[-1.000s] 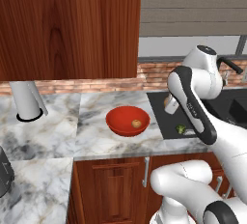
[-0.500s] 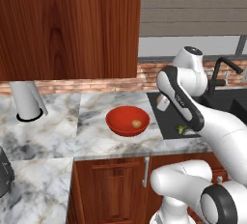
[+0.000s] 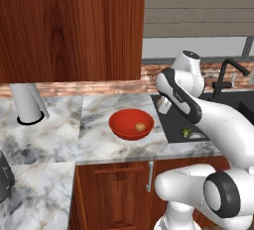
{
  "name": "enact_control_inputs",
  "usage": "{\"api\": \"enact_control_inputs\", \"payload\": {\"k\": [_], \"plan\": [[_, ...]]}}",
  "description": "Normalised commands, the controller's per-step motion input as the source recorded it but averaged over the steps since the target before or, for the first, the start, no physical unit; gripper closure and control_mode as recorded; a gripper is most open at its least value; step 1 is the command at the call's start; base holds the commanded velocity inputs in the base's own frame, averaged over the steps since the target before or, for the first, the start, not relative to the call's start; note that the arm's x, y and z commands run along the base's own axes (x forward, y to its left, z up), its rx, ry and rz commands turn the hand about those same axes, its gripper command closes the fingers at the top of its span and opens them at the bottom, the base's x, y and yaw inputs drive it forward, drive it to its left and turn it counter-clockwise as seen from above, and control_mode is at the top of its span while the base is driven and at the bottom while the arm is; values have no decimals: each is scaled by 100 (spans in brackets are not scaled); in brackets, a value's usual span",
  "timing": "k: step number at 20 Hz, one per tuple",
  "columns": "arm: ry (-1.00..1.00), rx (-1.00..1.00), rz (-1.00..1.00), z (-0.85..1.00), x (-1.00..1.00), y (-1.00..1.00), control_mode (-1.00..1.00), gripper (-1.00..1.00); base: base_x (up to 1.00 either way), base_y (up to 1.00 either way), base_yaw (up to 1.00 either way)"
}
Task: Pick the tangerines from the cabinet and place them in one bowl. Pick the broccoli from the sink and place it in the other bowl.
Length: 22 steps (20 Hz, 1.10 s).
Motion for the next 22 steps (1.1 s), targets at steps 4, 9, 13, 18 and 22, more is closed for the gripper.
{"api": "enact_control_inputs", "payload": {"k": [4,9,13,18,22], "plan": [[1,0,11,-23,20,9,-100,100,0,0,0],[13,-1,11,-9,26,23,-100,100,0,0,0],[19,-2,11,-6,32,20,-100,100,0,0,0],[14,-2,5,-14,31,6,-100,100,0,0,0],[6,0,8,-20,18,2,-100,100,0,0,0]]}}
